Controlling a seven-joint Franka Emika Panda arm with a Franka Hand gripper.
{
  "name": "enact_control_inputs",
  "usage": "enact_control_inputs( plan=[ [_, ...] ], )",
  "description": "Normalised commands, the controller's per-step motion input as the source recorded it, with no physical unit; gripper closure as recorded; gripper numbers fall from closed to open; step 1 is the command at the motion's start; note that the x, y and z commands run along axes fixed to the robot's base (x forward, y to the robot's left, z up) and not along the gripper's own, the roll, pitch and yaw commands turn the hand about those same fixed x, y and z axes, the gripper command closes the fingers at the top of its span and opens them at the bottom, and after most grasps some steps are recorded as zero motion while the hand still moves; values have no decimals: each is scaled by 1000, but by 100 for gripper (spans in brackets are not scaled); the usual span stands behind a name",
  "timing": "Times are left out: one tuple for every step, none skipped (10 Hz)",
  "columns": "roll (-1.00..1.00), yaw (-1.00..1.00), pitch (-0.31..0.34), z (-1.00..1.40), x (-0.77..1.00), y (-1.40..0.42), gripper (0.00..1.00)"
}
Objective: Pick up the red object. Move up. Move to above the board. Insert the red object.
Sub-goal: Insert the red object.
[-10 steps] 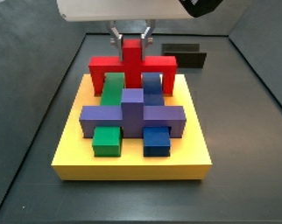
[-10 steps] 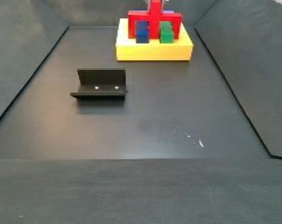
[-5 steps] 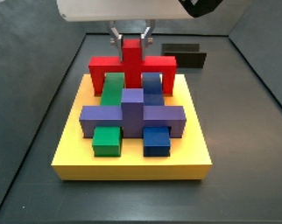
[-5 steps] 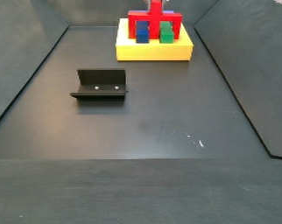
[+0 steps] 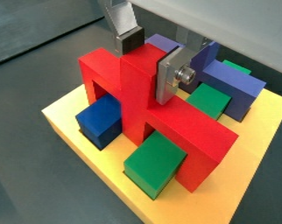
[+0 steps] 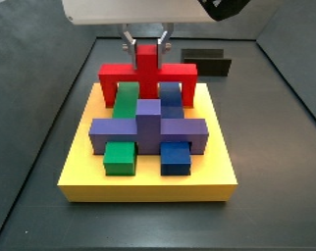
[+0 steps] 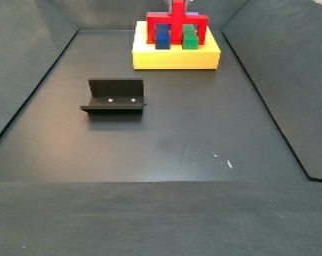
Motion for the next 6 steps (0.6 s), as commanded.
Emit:
enact_control_inputs(
  plan=[
    [0, 0, 21, 0, 0, -137, 100],
    [0, 0, 9, 0, 0, -40, 100],
    [6, 23, 33, 0, 0, -34, 100],
    [50, 37, 41, 174, 0, -71, 100],
    [0, 20, 0, 66, 34, 0, 100],
    [-24, 0, 0, -43, 0, 9, 100]
  ],
)
